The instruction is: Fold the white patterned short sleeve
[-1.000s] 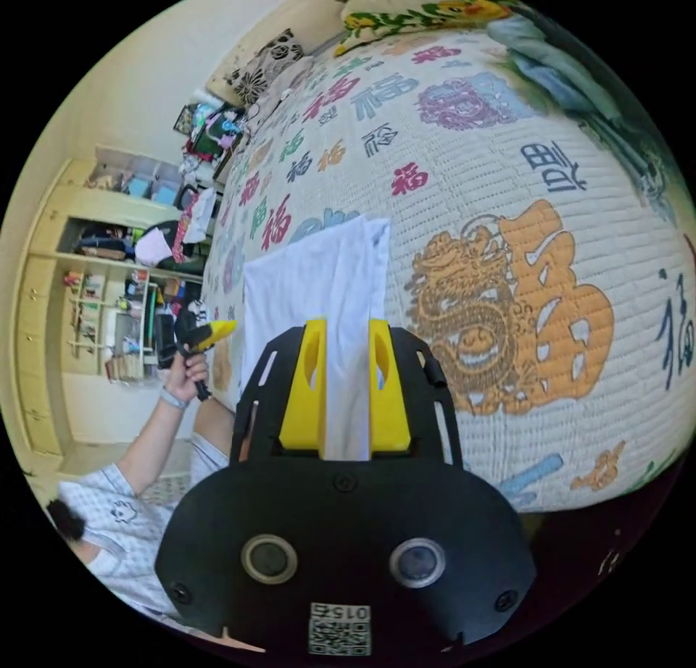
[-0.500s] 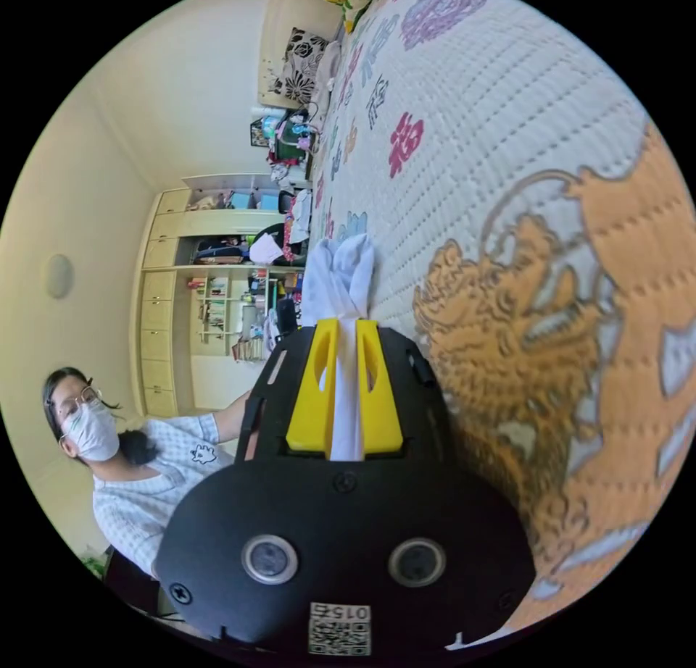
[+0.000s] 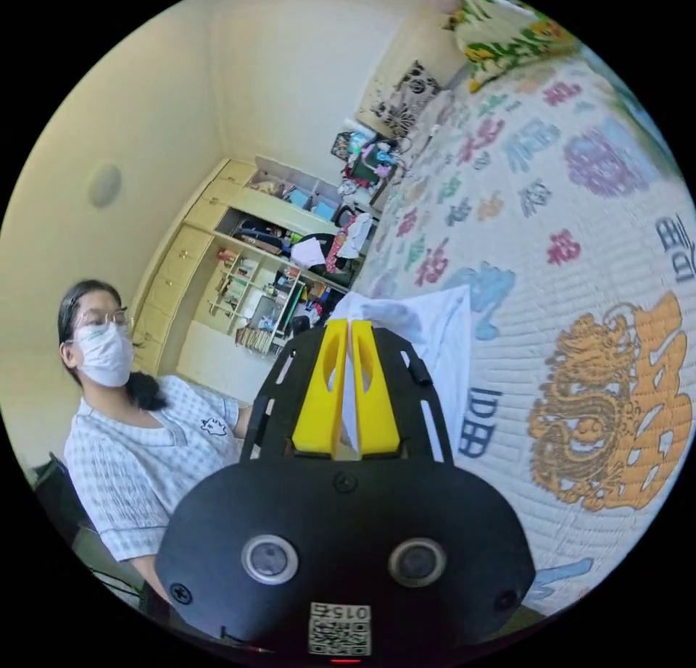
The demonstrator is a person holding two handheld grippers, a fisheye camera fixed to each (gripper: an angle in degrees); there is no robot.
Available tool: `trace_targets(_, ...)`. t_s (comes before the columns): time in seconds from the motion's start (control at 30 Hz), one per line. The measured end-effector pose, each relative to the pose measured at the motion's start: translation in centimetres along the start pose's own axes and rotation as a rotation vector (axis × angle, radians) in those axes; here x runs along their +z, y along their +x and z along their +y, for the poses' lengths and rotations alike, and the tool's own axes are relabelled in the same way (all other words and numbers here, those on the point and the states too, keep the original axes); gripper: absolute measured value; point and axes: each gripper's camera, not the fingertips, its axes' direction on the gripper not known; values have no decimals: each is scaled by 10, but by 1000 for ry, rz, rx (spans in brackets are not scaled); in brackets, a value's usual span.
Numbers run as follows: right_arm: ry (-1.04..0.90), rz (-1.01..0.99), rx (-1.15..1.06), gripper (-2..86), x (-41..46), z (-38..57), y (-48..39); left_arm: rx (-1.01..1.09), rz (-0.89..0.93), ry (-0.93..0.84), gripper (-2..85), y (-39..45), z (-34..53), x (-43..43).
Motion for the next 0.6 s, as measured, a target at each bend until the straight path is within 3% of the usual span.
trace_targets(0.2, -60, -25, -139, 0, 93, 17, -76, 182, -64, 151, -1, 157, 29, -85)
trace_targets(0.43, -179, -172, -225, 18, 273, 37, -125, 348, -294, 65, -3, 355, 14, -190)
trace_targets(0.6, -246, -119, -349, 107, 380, 42, -169, 460, -364, -34, -3, 464, 8, -246)
